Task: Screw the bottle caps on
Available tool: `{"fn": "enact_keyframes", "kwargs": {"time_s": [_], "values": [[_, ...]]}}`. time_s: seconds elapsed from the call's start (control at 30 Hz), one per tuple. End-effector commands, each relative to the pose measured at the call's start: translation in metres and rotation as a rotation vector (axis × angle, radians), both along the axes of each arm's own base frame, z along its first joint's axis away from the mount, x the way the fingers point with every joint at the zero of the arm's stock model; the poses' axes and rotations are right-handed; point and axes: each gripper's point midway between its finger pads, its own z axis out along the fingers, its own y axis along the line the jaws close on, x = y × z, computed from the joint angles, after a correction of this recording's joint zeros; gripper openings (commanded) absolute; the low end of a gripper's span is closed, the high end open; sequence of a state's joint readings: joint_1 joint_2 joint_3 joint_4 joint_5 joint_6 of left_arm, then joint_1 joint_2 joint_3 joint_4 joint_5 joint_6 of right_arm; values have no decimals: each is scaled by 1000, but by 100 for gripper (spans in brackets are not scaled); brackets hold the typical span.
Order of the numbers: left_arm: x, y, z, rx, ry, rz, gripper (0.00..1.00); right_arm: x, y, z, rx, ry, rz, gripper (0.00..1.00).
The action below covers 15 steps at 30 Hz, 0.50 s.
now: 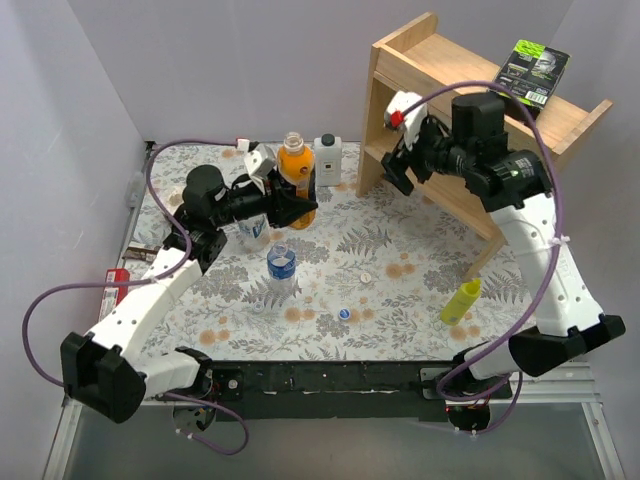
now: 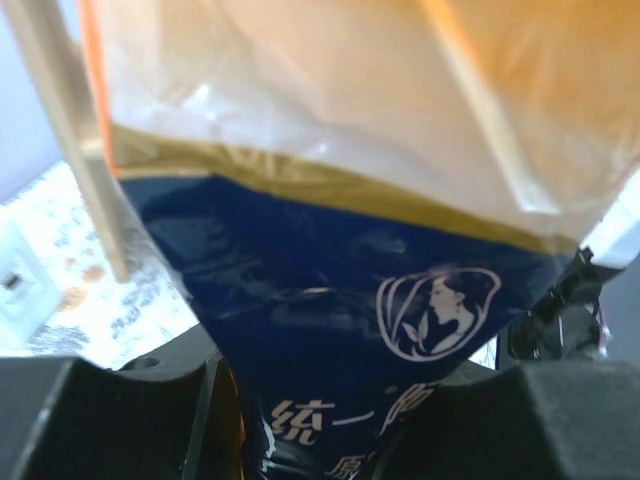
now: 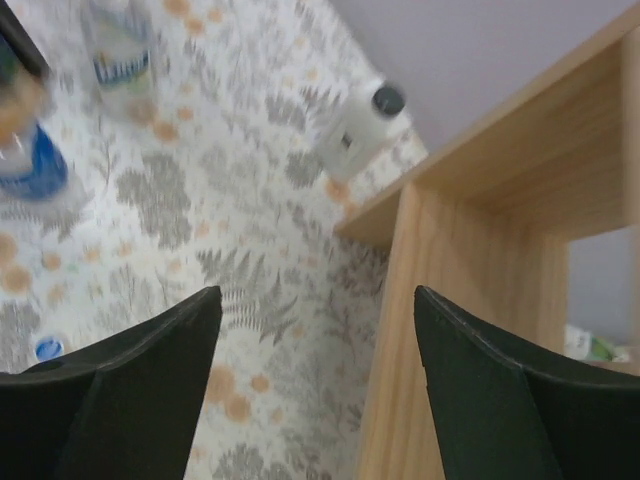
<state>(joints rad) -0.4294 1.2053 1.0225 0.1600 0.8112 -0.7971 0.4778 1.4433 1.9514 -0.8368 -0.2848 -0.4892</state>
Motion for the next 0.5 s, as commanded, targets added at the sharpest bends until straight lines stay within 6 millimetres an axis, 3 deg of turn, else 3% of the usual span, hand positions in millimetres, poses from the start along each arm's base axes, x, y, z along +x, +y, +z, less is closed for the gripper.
{"fn": "enact_keyframes", "kwargs": {"time_s": [0.0, 0.03, 0.1, 0.2, 0.3, 0.47], "values": [[-13, 21, 27, 5, -22, 106, 23, -9, -5, -150, -256, 278, 211, 78], [-20, 27, 30, 23, -74, 107, 20, -6, -6, -175, -298, 332, 223, 74], [-27, 33, 26, 58, -85, 118, 17, -4, -9, -202, -363, 389, 248, 69], [-30, 42, 30, 78, -134, 157, 16, -4, -21, -253, -477, 477, 282, 70], [-28, 53, 34, 100, -190, 197, 15, -12, -20, -284, -515, 458, 402, 70], [-17, 73, 40, 120, -204, 245, 20, -22, -10, -304, -479, 345, 536, 66]]}}
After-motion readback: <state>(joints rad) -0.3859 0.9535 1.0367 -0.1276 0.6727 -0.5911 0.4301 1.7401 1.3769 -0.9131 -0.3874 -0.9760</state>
